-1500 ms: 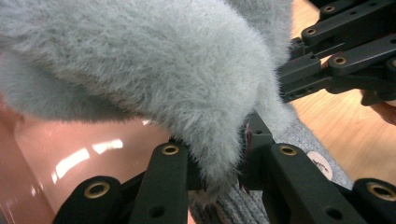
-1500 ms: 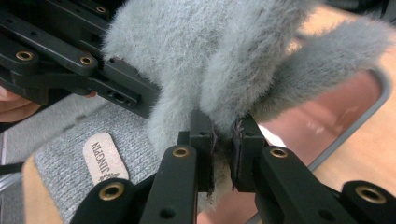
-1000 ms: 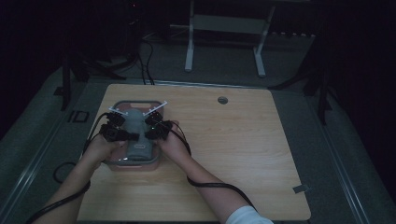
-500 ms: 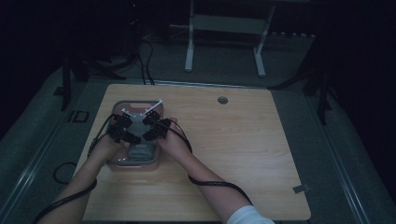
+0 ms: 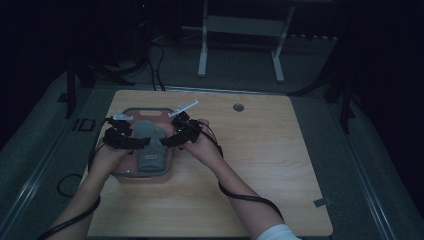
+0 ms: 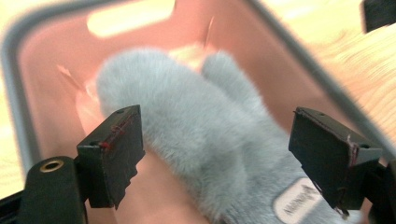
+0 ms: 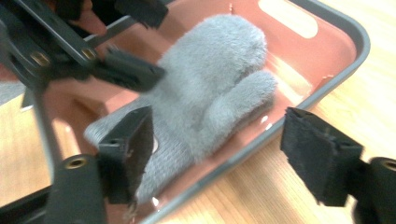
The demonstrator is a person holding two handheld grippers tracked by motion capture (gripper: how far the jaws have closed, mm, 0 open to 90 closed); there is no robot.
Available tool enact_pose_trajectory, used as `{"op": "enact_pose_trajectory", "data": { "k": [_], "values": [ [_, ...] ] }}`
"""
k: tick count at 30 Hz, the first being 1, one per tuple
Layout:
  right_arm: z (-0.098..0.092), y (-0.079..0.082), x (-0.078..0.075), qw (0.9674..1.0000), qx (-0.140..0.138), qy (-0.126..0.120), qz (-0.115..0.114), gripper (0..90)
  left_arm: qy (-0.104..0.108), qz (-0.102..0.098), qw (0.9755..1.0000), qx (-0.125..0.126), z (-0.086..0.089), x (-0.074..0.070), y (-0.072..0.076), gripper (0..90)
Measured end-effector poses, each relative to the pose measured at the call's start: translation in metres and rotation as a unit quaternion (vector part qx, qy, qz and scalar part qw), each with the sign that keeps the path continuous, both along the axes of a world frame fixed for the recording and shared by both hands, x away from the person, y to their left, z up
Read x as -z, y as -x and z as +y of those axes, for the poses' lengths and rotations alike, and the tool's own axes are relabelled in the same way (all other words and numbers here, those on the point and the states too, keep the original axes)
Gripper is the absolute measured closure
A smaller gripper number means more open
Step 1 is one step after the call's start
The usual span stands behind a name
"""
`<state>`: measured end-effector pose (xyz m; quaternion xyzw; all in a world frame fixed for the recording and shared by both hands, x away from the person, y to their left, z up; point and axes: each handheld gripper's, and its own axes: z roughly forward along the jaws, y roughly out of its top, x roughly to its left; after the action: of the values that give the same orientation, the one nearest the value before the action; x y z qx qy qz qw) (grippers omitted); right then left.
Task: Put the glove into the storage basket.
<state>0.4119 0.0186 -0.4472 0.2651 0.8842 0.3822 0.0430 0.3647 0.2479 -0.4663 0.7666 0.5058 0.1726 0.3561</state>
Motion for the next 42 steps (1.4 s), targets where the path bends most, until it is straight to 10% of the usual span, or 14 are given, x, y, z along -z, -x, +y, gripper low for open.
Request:
{"op": "enact_pose_trajectory", "data": {
  "k": [4, 12, 26, 42],
  "values": [
    [-0.015, 0.005, -0.001, 0.9997, -0.019, -0.015, 0.001, 17.2, 0.005, -0.064, 0.9978, 0.016, -0.008, -0.01, 0.024, 11.9],
    [-0.039, 0.021, -0.001, 0.9986, -0.051, -0.013, -0.011, 15.1, 0.043, -0.106, 0.9914, 0.064, -0.032, -0.018, 0.063, 11.8],
    [-0.077, 0.045, 0.013, 0.9975, -0.064, -0.007, -0.028, 15.2, 0.049, -0.13, 0.9776, 0.158, -0.078, -0.013, 0.101, 11.9],
    [-0.131, 0.062, 0.047, 0.9976, -0.066, 0.007, -0.022, 15.2, 0.063, -0.109, 0.961, 0.246, -0.127, 0.016, 0.115, 11.8]
  ]
}}
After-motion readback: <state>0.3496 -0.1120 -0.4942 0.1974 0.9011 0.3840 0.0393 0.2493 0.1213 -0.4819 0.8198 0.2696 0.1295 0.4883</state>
